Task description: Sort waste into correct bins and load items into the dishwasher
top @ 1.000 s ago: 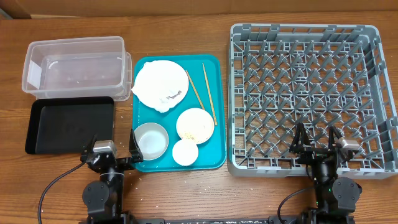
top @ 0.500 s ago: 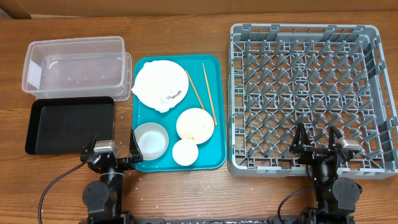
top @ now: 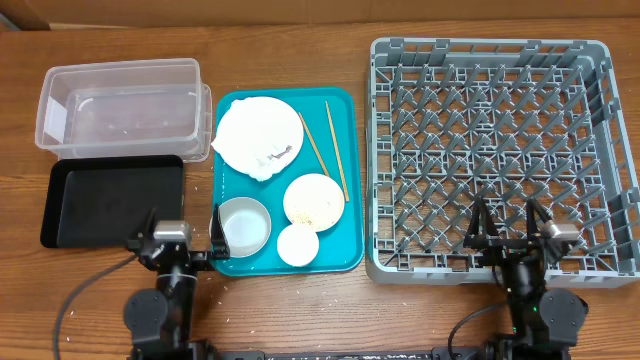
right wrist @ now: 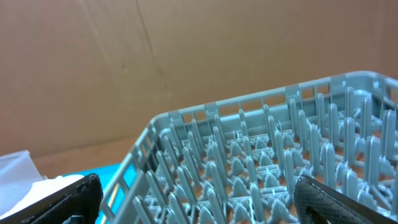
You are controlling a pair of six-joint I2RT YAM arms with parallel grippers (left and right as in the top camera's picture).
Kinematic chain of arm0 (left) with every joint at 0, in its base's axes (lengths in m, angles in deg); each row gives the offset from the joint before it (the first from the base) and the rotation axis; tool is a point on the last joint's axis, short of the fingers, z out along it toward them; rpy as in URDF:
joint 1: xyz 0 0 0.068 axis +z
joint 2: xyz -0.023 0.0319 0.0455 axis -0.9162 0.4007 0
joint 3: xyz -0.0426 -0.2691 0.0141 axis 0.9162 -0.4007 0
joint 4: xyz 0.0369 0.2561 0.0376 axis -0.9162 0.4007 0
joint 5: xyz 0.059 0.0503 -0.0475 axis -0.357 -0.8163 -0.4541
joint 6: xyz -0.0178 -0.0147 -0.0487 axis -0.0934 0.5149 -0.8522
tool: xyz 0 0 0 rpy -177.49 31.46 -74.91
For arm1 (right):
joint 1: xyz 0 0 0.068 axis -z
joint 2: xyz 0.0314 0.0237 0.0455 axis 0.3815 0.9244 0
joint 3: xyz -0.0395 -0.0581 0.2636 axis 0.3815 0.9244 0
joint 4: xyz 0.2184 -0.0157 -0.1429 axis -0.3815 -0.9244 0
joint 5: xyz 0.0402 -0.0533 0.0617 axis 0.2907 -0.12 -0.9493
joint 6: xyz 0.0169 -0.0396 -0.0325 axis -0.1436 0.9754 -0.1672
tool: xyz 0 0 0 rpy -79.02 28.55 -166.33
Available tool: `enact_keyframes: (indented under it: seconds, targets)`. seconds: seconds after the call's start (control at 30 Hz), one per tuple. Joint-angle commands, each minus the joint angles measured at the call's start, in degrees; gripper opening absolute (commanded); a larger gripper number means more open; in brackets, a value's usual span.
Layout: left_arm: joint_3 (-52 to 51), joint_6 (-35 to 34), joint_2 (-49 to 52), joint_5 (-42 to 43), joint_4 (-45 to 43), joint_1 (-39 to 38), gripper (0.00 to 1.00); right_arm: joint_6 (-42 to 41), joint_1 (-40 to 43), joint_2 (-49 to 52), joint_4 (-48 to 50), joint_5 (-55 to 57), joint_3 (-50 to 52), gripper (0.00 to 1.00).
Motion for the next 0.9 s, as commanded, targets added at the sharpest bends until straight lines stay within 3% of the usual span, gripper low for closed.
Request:
enact_keyframes:
  seconds: [0.0,0.13,0.3,0.5,0.63,0.7,0.87]
  targets:
    - [9.6,3.7,10.4,2.8,1.0,-0.1,1.00,0.0,-0.3,1.7,-2.2,-0.4,-6.8,1.00]
    - [22.0,4.3,26.1,5.8,6.0,-0.2,1.00,0.3,-0.3,6.5,-6.4,-0.4,-13.2,1.00]
    - [42.2,4.2,46.0,9.0,19.4,-2.1,1.00,2.6,-0.2,15.1,-12.1,-0.3,-21.9,1.00]
    - [70.5,4.3,70.6,0.0,41.5,-10.0,1.00,3.5,-0.2,30.6,-21.4,-0.4,-34.8,1.00]
    - [87.1,3.8,86.1,-0.6,55.4,-14.5,1.00,3.5,-0.2,41.0,-28.2,-1.2,-43.4,0.99]
    - [91.7,1.7,93.6,1.2,57.2,-16.2,1.00,3.4,-0.2,46.0,-29.7,-3.1,-45.8,1.00]
    - [91.7,-2.2,101.6,7.9,56.8,-17.1,1.00,3.0,-0.2,51.8,-30.6,-7.9,-45.8,1.00]
